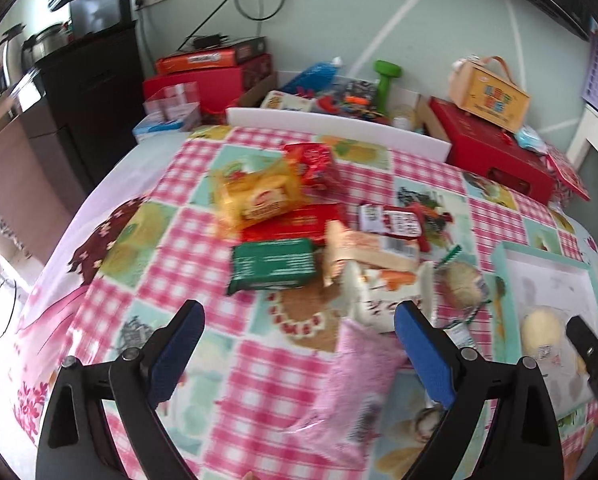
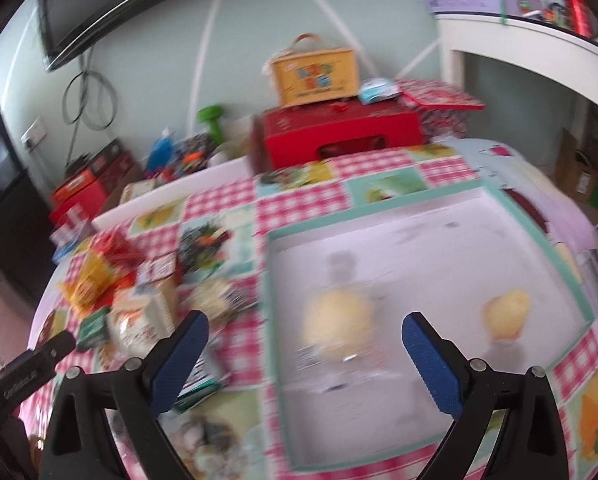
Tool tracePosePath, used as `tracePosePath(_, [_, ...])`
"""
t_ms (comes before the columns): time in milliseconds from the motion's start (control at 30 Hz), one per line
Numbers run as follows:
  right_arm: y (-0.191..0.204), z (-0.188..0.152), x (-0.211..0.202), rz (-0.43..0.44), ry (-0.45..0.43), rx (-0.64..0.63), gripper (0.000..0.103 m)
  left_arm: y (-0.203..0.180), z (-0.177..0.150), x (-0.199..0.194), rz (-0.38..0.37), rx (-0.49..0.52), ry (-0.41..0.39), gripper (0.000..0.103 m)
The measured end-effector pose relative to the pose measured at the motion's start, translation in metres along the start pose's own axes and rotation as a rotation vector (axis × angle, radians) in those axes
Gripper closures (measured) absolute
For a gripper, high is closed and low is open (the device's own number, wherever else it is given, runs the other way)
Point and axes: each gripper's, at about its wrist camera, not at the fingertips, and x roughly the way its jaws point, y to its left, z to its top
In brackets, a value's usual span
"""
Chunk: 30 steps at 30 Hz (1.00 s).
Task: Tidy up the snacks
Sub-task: 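Move both open tools back over the snack pile, then grasp the green-and-white packet with the right tool while the left tool grasps the pink packet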
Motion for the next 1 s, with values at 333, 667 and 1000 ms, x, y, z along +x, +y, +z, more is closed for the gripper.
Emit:
tracePosePath(333, [0.073,-0.037,0.027,0.078,0.122,-0.221,0.004,0.012,-0.017,0.023,-0.073,-0.032,0.110,0.007])
tracePosePath(667, [0.086,-0.055,0.068,0.064,0.219,-0.293,0.004,0.006,-0.026,0.042,-0.120,-0.035,0.186,0.007])
tracePosePath(1000, [0.093,-0.058,0.077,0.059,0.189,-0.318,0.009,0.006,-0.028,0.050,-0.137,-0.051,0.219,0.007])
